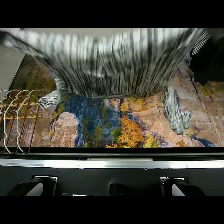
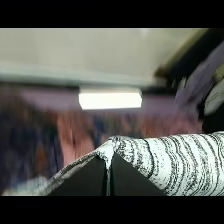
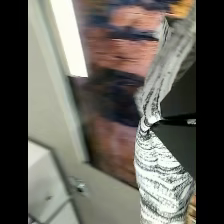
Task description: Fold the clothes and pants, and hang the long-sleeved shirts on hangers.
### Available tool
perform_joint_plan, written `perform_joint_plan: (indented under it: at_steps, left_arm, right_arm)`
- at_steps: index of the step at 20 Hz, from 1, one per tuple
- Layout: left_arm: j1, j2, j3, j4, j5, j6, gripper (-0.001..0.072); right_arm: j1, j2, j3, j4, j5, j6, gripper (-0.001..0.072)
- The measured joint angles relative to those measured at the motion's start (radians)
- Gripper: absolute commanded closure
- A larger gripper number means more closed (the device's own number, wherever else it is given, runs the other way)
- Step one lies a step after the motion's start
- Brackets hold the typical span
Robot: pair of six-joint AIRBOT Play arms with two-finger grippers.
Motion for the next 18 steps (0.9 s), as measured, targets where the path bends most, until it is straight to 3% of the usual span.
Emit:
perform_joint_plan:
  at_steps: [3,10,13,18]
  left_arm:
    - [0.000,0.127,0.064,0.042,0.032,-0.031,0.0680]
    - [0.000,0.323,0.097,0.272,0.046,-0.227,0.0679]
    - [0.000,0.323,0.074,0.304,0.013,-0.281,0.0679]
    - [-0.003,0.187,-0.024,0.264,-0.011,-0.282,0.0680]
  right_arm:
    - [0.000,0.089,0.147,-0.071,0.027,0.010,0.0683]
    - [0.000,0.268,0.222,-0.266,0.038,0.092,0.0682]
    - [0.000,0.250,0.228,-0.298,0.037,0.126,0.0682]
    - [0.001,0.047,0.230,-0.235,0.033,0.172,0.0682]
